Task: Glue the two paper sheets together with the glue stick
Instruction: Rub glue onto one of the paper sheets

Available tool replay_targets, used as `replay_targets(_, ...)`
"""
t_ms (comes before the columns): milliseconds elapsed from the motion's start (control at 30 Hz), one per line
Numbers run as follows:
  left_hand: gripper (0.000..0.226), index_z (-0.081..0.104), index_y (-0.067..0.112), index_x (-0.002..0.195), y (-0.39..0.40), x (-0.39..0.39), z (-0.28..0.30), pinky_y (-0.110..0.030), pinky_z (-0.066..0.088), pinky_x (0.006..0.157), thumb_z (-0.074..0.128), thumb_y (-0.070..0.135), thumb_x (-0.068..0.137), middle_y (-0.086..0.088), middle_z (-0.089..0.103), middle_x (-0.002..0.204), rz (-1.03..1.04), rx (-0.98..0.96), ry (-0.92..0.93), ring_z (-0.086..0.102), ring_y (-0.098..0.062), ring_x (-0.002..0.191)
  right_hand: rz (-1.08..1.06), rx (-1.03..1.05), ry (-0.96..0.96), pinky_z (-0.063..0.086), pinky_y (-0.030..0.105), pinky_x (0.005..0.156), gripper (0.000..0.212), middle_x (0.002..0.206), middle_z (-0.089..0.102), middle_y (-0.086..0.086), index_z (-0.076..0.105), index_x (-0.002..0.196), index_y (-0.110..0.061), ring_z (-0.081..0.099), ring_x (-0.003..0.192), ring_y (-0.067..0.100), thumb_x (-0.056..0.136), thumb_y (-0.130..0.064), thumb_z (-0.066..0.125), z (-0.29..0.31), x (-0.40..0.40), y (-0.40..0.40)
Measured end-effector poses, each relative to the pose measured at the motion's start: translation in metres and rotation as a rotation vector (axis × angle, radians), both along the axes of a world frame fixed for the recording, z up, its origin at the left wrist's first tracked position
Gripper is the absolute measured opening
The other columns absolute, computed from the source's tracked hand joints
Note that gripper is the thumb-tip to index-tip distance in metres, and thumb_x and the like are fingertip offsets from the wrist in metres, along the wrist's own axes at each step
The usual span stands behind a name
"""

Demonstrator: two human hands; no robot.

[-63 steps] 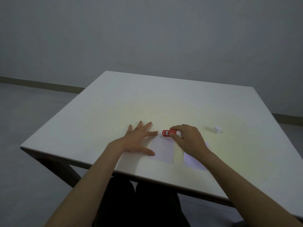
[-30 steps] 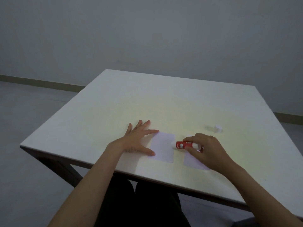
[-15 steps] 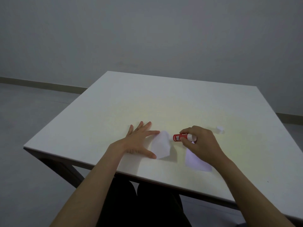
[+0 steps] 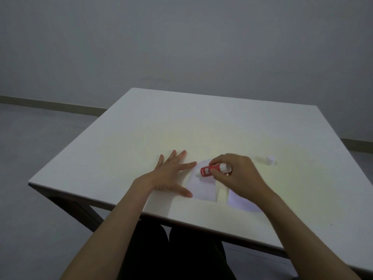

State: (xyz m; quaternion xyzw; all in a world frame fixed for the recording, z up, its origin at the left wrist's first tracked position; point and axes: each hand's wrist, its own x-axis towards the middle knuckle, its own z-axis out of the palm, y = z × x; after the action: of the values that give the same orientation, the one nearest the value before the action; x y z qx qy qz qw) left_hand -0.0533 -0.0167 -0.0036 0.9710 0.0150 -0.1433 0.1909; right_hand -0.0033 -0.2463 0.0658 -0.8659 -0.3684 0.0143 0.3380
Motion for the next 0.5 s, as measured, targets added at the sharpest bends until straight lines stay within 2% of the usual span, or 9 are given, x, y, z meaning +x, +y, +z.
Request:
replay_targets(133, 0.111, -0.011, 0.060, 0.136, -0.002, 0.001, 0.002, -0.053, -0.020, 0.111, 0.071, 0.066, 0.062, 0.010, -0.023, 0.158, -0.016, -0.002, -0.018, -0.028, -0.020, 0.143, 0.014, -0.057, 0.073, 0.047, 0.030, 0.074, 0.016, 0.092, 0.074, -0.001, 0.072, 0.094, -0.021, 0.061, 0.079, 0.015, 0.083, -0.025, 0.062, -0.021, 0.002, 0.006)
replay_targets(200, 0.106, -0.007, 0.062, 0.136, -0.001, 0.000, 0.001, -0.053, -0.021, 0.111, 0.070, 0.066, 0.063, 0.011, -0.024, 0.157, -0.028, -0.021, -0.010, -0.030, -0.020, 0.142, 0.000, -0.048, 0.105, 0.046, 0.030, 0.073, 0.015, 0.090, 0.074, -0.002, 0.072, 0.093, -0.022, 0.061, 0.079, 0.015, 0.083, -0.026, 0.062, -0.024, 0.005, 0.004)
replay_targets(300, 0.095, 0.012, 0.060, 0.139, 0.001, 0.000, 0.001, -0.050, -0.025, 0.109, 0.068, 0.068, 0.064, 0.012, -0.023, 0.157, -0.034, -0.048, 0.027, -0.033, -0.017, 0.140, -0.010, -0.048, 0.113, 0.047, 0.030, 0.071, 0.013, 0.088, 0.074, -0.004, 0.073, 0.090, -0.023, 0.062, 0.078, 0.015, 0.082, -0.026, 0.062, -0.026, 0.011, 0.002)
replay_targets(500, 0.098, 0.010, 0.058, 0.140, 0.001, 0.001, 0.004, -0.048, -0.027, 0.110, 0.070, 0.066, 0.063, 0.010, -0.024, 0.157, -0.026, -0.066, 0.058, -0.035, -0.015, 0.139, -0.237, -0.006, 0.091, 0.051, 0.038, 0.080, 0.014, 0.091, 0.075, 0.005, 0.073, 0.089, -0.014, 0.066, 0.086, 0.024, 0.084, -0.022, 0.064, -0.024, 0.039, -0.012)
